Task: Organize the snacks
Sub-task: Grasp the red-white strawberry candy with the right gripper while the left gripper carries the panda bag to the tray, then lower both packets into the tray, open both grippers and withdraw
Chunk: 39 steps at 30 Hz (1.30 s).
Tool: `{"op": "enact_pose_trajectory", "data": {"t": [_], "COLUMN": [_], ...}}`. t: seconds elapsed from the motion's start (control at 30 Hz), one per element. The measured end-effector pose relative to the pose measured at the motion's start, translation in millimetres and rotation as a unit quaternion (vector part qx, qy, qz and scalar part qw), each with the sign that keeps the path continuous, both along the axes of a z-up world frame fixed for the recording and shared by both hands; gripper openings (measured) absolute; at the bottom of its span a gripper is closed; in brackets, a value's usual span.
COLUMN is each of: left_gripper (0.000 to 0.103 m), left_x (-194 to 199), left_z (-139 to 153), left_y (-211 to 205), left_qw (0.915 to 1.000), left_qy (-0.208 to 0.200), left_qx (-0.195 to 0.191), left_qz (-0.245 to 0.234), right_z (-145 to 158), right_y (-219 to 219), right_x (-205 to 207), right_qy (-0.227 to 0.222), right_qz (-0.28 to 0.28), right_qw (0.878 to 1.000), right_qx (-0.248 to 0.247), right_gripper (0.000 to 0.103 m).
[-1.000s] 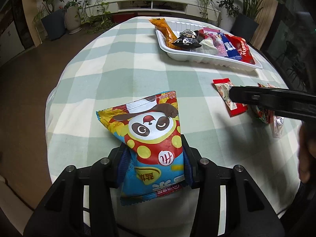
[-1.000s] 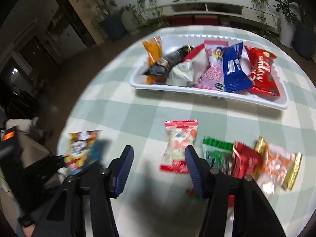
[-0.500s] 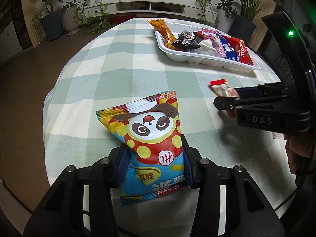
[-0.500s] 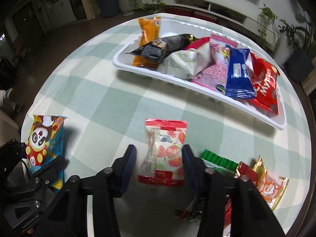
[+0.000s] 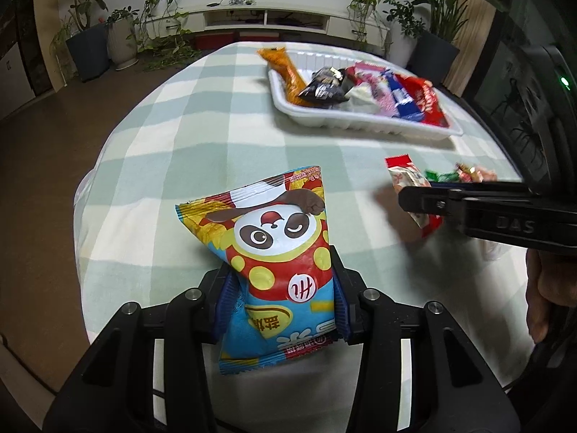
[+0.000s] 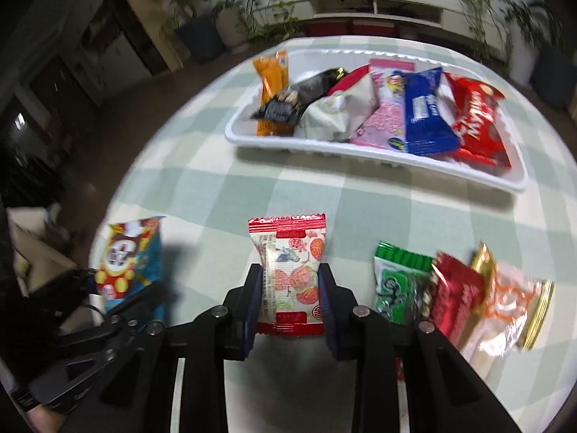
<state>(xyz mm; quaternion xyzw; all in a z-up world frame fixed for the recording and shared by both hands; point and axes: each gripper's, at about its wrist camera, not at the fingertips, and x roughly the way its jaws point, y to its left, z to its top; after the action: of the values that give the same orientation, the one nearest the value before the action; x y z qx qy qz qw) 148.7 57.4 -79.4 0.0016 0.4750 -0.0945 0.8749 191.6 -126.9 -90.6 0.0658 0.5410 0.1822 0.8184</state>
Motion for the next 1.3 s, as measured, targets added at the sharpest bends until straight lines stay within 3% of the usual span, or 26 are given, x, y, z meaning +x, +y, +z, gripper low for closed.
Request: {"op": "enact_pose_trajectory", "data": {"t": [0.23, 0.53, 0.7, 0.9, 1.3], "left_gripper": [0.042, 0.042, 0.042, 0.042, 0.042], "left_x": [29, 103, 156, 214, 267], "left_z": [30, 77, 89, 78, 15], "left_y": [-5, -12, -26, -52, -75], "left_qw": [0.9994, 0.9972, 0.997, 0.9972, 0.998], "left_qy": [-0.018, -0.046, -0.047, -0.036, 0.006], "left_qx": [-0.027, -0.053, -0.047, -0.032, -0.014], "left_qz": [-0.009, -0.025, -0.04, -0.057, -0.061], "right_z": [32, 70, 88, 87, 24], "right_y": [-55, -133, -145, -129, -89], "right_x": [2, 43, 80, 124, 170], "right_qy": [-0.012, -0.058, -0.087, -0.097, -0.048], "right_qz": [-0.052, -0.123, -0.13, -0.108, -0.077], "right_qw": [0.995, 0.988, 0.986, 0.989, 0.995], "right_qx": [0.082, 0.07, 0.062, 0.041, -0.03], "right_gripper": [0.032, 0.032, 0.032, 0.032, 0.032]}}
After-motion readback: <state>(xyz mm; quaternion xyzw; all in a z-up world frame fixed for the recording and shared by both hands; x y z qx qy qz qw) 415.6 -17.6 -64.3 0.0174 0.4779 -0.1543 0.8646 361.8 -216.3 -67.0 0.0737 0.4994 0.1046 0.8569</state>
